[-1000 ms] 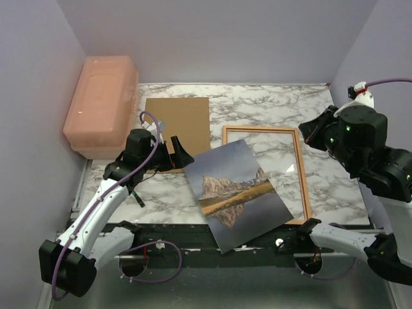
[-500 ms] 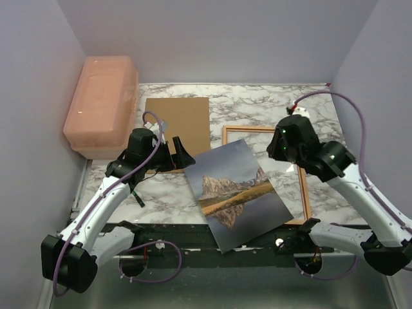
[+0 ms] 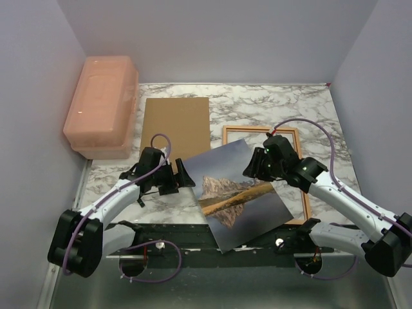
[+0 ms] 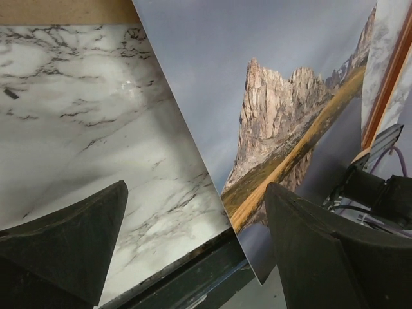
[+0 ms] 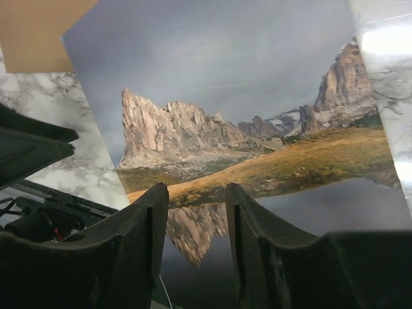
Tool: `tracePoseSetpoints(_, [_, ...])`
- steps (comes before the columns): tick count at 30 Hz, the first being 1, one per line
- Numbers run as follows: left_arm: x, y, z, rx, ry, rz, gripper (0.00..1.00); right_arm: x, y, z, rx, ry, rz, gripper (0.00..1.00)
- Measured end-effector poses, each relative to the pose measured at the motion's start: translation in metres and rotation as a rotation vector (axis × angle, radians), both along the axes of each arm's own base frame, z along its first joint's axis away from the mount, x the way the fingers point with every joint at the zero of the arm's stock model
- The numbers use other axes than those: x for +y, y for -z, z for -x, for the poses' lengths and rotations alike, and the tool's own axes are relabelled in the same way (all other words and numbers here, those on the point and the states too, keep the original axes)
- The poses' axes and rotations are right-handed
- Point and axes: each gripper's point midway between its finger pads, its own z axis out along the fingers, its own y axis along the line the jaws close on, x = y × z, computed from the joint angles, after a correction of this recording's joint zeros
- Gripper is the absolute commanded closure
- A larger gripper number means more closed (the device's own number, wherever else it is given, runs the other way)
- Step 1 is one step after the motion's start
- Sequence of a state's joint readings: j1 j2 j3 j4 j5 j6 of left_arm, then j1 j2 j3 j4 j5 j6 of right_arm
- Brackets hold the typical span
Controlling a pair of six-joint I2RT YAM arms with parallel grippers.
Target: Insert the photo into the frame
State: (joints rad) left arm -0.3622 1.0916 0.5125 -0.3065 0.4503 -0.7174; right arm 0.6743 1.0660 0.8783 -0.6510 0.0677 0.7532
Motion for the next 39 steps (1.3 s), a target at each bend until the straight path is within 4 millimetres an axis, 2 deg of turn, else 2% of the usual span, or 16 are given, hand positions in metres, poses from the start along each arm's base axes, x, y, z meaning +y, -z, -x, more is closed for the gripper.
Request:
tracePoseSetpoints(6, [-0.016,0.014,-0.008,0.016,-0.006,0.101,0.22,0.015,-0.002,-0.001,-0.003,-0.022,-0.082,0.36])
tracePoseSetpoints(11, [-0.027,0.023,-0.014,0.029,-0.016,0.175,0.31,0.021,-0.003,0.0,-0.006,-0.031,-0.12,0.3])
tracePoseSetpoints(20, [-0.042,0.029,-0.032,0.013,-0.031,0.273,0.6,0.024,-0.005,0.0,-0.009,-0.04,-0.136,0.17])
tracePoseSetpoints(22, [-0.044,0.029,-0.035,0.007,-0.032,0.287,0.7,0.024,-0.005,0.0,-0.009,-0.041,-0.135,0.16])
tracePoseSetpoints(25, [-0.047,0.023,-0.039,-0.015,-0.03,0.308,0.83,0.025,-0.005,0.0,-0.008,-0.044,-0.135,0.15])
tracePoseSetpoints(31, [-0.049,0.01,-0.041,-0.046,-0.024,0.332,0.96,0.033,-0.008,-0.006,-0.001,-0.06,-0.13,0.13])
tracePoseSetpoints(36, [-0.048,-0.011,-0.04,-0.093,-0.012,0.339,1.0,0.048,-0.02,-0.009,-0.014,-0.09,-0.134,0.08])
tracePoseSetpoints(39, [-0.045,-0.033,-0.041,-0.141,-0.013,0.332,1.0,0.063,-0.031,-0.012,-0.044,-0.115,-0.12,0.07])
